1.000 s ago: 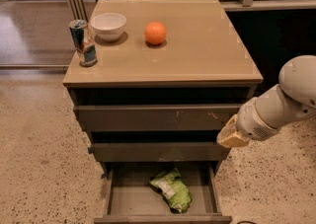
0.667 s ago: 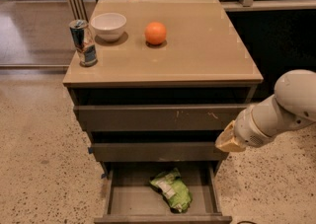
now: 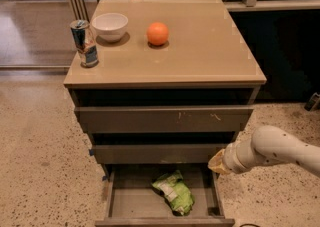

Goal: Pick green rice chip bag from bottom drawer and place on counter

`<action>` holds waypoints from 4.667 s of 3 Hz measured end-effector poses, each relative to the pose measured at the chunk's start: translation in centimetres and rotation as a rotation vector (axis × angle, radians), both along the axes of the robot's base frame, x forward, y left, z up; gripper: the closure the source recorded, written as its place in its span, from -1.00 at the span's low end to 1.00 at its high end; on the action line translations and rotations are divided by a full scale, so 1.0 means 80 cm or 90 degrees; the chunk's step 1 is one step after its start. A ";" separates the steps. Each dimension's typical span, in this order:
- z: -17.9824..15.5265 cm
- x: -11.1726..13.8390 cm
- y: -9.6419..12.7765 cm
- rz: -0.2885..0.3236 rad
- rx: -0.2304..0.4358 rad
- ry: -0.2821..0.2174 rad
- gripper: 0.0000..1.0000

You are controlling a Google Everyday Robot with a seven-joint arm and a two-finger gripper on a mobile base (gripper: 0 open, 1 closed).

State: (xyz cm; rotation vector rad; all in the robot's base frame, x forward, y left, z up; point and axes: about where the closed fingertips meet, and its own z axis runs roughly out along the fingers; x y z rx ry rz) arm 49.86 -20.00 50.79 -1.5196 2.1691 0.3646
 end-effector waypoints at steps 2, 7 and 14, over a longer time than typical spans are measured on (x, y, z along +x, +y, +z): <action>-0.078 0.023 0.000 -0.017 0.020 0.005 1.00; -0.271 -0.002 0.085 -0.011 0.145 0.053 0.16; -0.389 0.018 0.111 -0.075 0.199 0.021 -0.20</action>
Offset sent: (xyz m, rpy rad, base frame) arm 0.0191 -0.0021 -0.0471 0.0200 -0.0061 -0.0221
